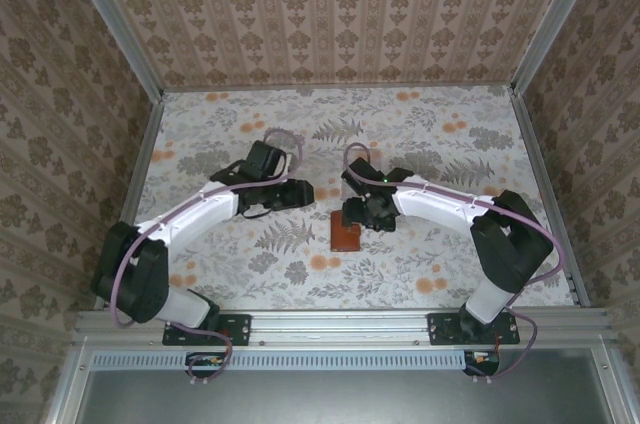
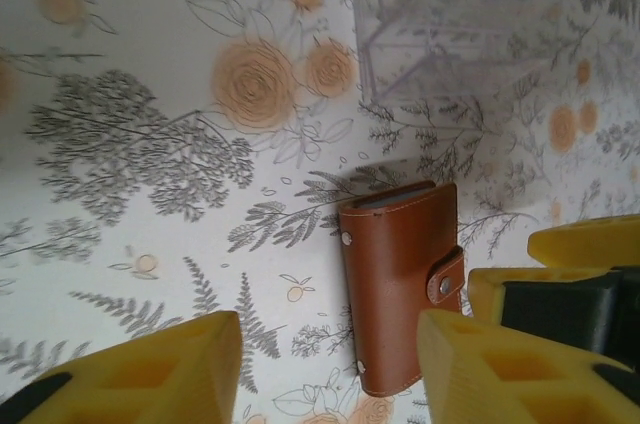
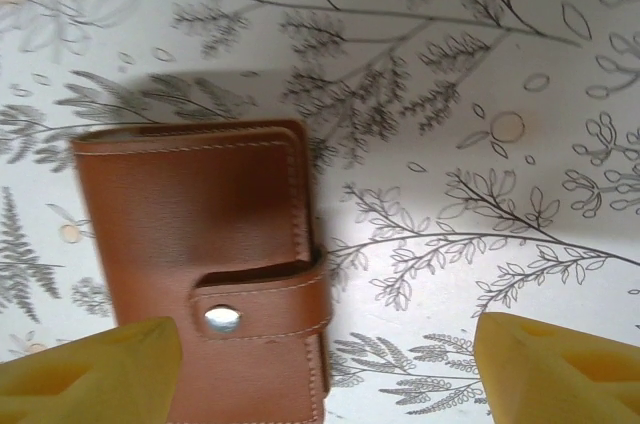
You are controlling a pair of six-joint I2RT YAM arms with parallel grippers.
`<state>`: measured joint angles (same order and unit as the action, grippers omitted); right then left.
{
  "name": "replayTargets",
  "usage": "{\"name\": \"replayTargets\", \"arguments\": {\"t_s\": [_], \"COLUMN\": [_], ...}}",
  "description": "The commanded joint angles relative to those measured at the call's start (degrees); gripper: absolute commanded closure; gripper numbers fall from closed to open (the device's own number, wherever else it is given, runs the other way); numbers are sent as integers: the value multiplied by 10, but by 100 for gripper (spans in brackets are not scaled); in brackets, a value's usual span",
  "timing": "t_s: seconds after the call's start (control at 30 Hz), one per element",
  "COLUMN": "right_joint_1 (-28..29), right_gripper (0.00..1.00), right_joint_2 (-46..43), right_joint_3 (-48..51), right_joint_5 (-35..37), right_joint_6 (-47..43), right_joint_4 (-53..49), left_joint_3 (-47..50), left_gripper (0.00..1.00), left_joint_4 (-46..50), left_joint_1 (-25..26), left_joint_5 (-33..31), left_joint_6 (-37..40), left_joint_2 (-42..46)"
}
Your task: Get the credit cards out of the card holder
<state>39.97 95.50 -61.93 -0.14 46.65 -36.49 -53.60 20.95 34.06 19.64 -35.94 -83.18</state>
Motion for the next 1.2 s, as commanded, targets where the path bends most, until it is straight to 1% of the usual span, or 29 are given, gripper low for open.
{"name": "replayTargets", "arguments": {"t_s": [0.0,0.07,0.13,0.27,0.37,0.47,0.6,0.8,0.93,1.17], "right_joint_1": [-2,-5,-8,-9,-10,-10,-9,-8,-5,9], "right_gripper": [25,27,33,40,44,49,51,52,49,47], "right_joint_2": [-21,-18,-11,1,12,21,33,43,51,68], "right_joint_3": [16,19,20,11,2,-2,-8,-9,-13,-33], "right_joint_5": [-46,-57,-63,-68,-73,-73,-78,-82,-81,-64], "right_joint_6": [-4,-6,-7,-10,-11,-12,-12,-11,-15,-23], "right_joint_4": [32,41,51,51,50,47,48,51,51,36], "left_joint_3": [7,16,31,45,51,59,62,63,66,72], "left_gripper": [58,65,73,81,91,97,100,100,100,100], "left_joint_4": [-46,-66,-98,-143,-178,-226,-261,-255,-260,-259], "left_joint_1": [23,30,31,33,36,36,35,36,35,36], "left_joint_5": [10,16,29,58,85,114,137,142,149,152], "left_joint_6": [-40,-52,-71,-94,-109,-134,-153,-155,-155,-153], "left_joint_2": [-22,-32,-41,-66,-84,-104,-129,-150,-162,-172]}}
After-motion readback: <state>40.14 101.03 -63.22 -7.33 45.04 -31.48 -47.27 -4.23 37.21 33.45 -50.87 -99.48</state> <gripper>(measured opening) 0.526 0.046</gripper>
